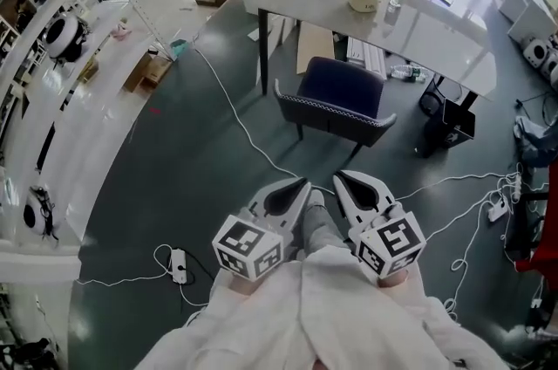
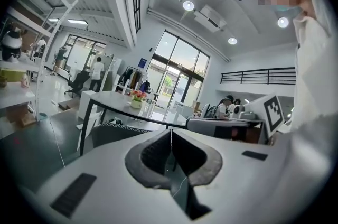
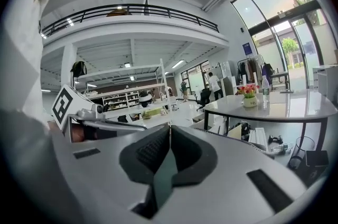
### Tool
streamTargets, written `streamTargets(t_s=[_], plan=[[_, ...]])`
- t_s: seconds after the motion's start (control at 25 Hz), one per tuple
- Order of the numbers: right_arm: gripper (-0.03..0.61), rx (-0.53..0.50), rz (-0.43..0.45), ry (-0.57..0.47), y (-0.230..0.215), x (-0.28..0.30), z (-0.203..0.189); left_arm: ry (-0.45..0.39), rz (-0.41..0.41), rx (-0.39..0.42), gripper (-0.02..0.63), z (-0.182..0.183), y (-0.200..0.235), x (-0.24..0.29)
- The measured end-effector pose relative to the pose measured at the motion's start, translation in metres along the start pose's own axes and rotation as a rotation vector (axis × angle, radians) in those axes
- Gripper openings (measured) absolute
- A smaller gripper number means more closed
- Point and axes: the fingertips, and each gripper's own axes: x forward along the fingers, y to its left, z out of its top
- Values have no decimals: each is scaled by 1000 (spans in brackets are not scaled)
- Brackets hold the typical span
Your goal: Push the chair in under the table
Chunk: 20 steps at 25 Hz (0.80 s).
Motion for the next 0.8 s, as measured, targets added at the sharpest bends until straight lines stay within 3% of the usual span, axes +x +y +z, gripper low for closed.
streamTargets(t_s=[0.4, 0.8], plan=[[32, 0, -1, 11, -66, 75, 32, 32, -19, 47, 18, 48, 63, 79], [32, 1, -53, 33, -141, 102, 44, 32, -40, 37, 18, 69, 100, 144]])
